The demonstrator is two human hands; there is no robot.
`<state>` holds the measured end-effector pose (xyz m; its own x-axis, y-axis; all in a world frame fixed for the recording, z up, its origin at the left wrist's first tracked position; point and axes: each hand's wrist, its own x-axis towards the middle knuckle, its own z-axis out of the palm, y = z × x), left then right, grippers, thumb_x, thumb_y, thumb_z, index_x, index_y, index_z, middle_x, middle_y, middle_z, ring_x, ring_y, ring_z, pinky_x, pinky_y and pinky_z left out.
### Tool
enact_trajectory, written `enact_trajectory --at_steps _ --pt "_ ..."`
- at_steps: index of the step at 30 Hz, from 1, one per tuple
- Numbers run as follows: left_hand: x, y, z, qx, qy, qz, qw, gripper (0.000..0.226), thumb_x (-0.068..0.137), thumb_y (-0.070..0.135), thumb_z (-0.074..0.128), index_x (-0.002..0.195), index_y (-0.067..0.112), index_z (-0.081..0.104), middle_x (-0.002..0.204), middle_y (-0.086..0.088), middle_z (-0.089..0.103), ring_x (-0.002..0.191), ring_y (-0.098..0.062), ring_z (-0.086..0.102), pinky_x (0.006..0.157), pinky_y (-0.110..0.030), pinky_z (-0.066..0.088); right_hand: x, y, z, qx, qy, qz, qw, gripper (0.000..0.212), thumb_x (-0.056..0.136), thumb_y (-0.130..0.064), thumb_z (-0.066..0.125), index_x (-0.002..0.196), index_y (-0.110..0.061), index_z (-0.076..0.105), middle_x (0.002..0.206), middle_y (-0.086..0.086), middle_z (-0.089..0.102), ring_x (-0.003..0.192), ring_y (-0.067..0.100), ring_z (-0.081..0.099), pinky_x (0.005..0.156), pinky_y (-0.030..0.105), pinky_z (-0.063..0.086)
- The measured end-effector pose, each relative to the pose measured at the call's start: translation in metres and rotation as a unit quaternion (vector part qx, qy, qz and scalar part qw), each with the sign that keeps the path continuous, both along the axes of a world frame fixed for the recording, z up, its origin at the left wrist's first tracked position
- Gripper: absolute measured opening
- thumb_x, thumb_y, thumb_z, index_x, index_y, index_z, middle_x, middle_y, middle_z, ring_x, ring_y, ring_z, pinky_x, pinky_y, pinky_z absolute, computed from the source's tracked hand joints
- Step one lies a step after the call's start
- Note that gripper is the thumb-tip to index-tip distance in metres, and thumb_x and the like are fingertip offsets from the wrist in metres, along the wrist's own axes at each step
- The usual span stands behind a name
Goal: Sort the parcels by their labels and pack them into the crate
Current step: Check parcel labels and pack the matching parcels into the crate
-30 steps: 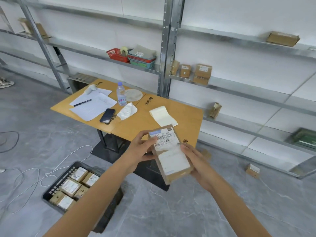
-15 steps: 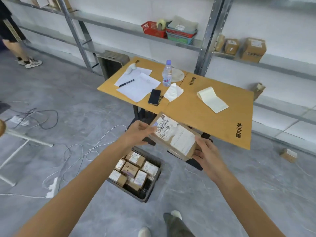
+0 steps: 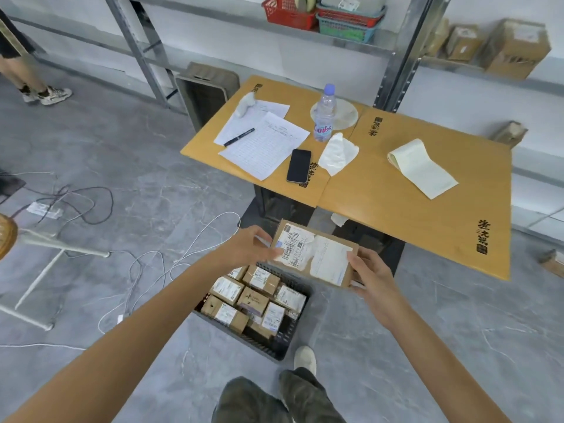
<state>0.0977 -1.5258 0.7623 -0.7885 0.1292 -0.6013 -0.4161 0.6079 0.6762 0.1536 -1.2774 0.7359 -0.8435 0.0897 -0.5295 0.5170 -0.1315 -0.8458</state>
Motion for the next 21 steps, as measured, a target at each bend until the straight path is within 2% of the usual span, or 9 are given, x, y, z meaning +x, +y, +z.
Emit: enact_trajectory --at_steps 3,7,9,12,15,19,21 --pt "-0.010 -0.018 -0.005 0.017 -0.024 0.010 1.000 0.048 0.083 0.036 0.069 0.124 0.020 0.049 0.110 -0.008 0.064 0.103 -0.023 0.062 0.095 -0.038 0.050 -0.006 -0.019 -0.004 -0.001 -0.008 0.023 1.000 0.026 0.093 -0.022 0.058 0.119 -0.023 0.055 0.107 -0.006 0.068 0.090 0.006 0.067 0.063 0.022 0.055" --pt "-0.025 -0.051 -0.009 0.061 -0.040 0.006 0.997 0.039 0.086 0.036 0.065 0.119 0.020 0.053 0.105 -0.005 0.067 0.101 -0.020 0.065 0.087 -0.032 0.051 -0.015 -0.050 -0.003 -0.003 -0.012 0.020 1.000 0.023 0.094 -0.020 0.056 0.116 -0.026 0.057 0.106 -0.007 0.069 0.084 -0.001 0.069 0.061 0.018 0.055" --pt "-0.039 -0.071 -0.009 0.079 -0.032 -0.013 0.996 0.035 0.086 0.037 0.063 0.116 0.019 0.055 0.104 -0.003 0.066 0.096 -0.017 0.066 0.083 -0.027 0.052 -0.023 -0.070 -0.002 -0.005 -0.009 -0.008 1.000 0.021 0.095 -0.020 0.055 0.114 -0.026 0.059 0.106 -0.006 0.069 0.088 0.004 0.069 0.066 0.021 0.055" --pt "-0.060 -0.098 -0.004 0.107 -0.024 -0.033 0.993 0.032 0.086 0.036 0.065 0.112 0.018 0.057 0.107 -0.003 0.065 0.098 -0.020 0.066 0.089 -0.034 0.054 -0.030 -0.102 0.001 -0.006 -0.012 -0.056 0.998 0.018 0.095 -0.021 0.054 0.112 -0.027 0.060 0.111 0.000 0.068 0.100 0.014 0.064 0.081 0.030 0.053" --pt "-0.077 -0.120 0.001 0.143 -0.023 -0.034 0.989 0.029 0.084 0.035 0.067 0.105 0.020 0.054 0.107 -0.002 0.062 0.096 -0.018 0.065 0.082 -0.035 0.056 -0.034 -0.132 0.006 -0.003 -0.005 -0.085 0.996 0.021 0.096 -0.025 0.054 0.116 -0.026 0.059 0.115 0.001 0.067 0.107 0.017 0.062 0.090 0.038 0.052" --pt "-0.090 -0.136 0.007 0.190 -0.022 -0.015 0.981 0.031 0.081 0.032 0.071 0.101 0.019 0.050 0.103 -0.006 0.061 0.079 -0.012 0.062 0.077 -0.036 0.059 -0.037 -0.161 0.014 0.009 0.009 -0.120 0.993 0.021 0.094 -0.025 0.056 0.115 -0.024 0.058 0.108 -0.001 0.068 0.099 0.014 0.065 0.070 0.026 0.055" --pt "-0.095 -0.140 0.006 0.203 -0.018 -0.007 0.979 0.031 0.079 0.030 0.072 0.101 0.020 0.052 0.101 -0.008 0.060 0.075 -0.012 0.061 0.074 -0.033 0.060 -0.035 -0.168 0.015 0.020 0.004 -0.139 0.990 0.021 0.094 -0.025 0.057 0.115 -0.022 0.057 0.106 0.001 0.067 0.094 0.014 0.066 0.068 0.024 0.054"
